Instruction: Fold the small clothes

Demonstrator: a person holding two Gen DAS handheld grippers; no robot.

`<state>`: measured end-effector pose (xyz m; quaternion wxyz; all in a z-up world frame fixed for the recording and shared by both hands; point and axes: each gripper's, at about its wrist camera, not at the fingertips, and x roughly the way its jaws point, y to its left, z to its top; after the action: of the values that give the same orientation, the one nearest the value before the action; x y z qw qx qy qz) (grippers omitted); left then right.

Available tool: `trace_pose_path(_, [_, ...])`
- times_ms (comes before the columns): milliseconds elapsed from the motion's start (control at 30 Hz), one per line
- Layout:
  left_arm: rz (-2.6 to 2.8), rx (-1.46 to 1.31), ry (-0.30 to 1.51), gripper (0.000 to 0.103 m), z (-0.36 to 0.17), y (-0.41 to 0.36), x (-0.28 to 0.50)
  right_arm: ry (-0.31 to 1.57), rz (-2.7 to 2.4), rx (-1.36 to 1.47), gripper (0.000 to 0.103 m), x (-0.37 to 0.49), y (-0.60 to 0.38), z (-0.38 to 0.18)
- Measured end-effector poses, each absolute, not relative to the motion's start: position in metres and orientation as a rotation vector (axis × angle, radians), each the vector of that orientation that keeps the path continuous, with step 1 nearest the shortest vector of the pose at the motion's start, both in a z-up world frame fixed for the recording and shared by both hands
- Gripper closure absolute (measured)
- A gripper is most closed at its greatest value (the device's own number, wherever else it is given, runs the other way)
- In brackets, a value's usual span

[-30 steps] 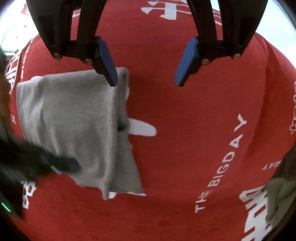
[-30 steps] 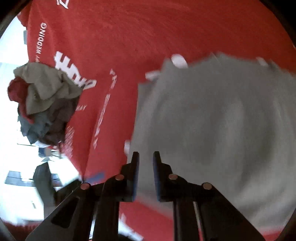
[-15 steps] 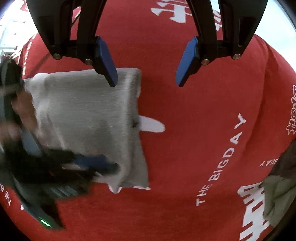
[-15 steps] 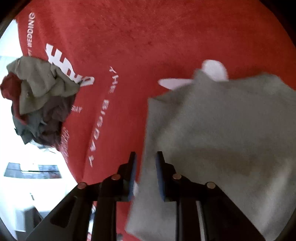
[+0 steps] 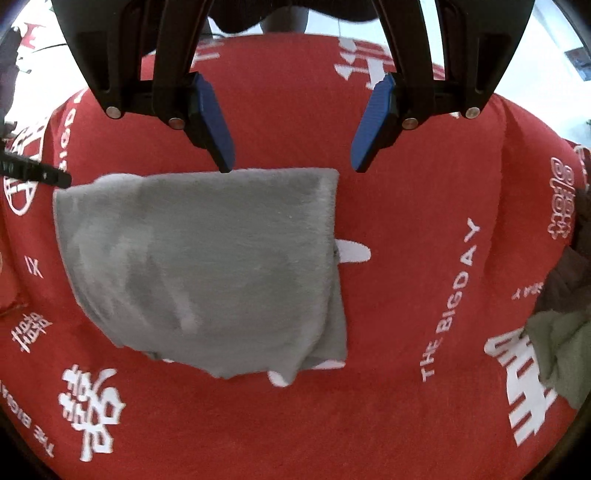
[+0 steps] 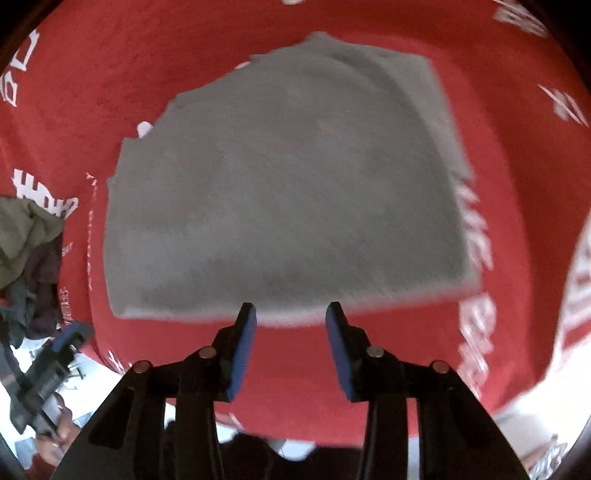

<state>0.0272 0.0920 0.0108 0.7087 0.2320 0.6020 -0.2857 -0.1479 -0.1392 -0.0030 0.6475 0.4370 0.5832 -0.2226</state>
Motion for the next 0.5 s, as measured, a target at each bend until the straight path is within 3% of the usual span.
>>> trace_pose_path(333, [-0.685,0.548,1.306,0.037,0.073,0.073,0.005,1.257,-0.480,0.946,0.040,-0.145,-0.107,0.068])
trace_pose_path(367, [-0.698,0.551,1.285,0.033,0.081,0.072,0.003,1.259,-0.474,0.924,0.038,-0.141,-0.102,0.074])
trace_pose_path(400, [-0.710,0.554,1.270,0.022,0.087,0.070,0.001,1.261,-0.463,0.901,0.037,-0.138,-0.098,0.082])
trace_pose_path(433, [-0.723,0.559,1.259,0.000,0.093,0.068,-0.001,1.261,-0.454,0.885,0.033,-0.136,-0.095,0.087])
trace_pose_path(500, [-0.757,0.567,1.249,0.000,0.102,0.066,-0.004,1.258,-0.442,0.849,0.025,-0.130,-0.088,0.099])
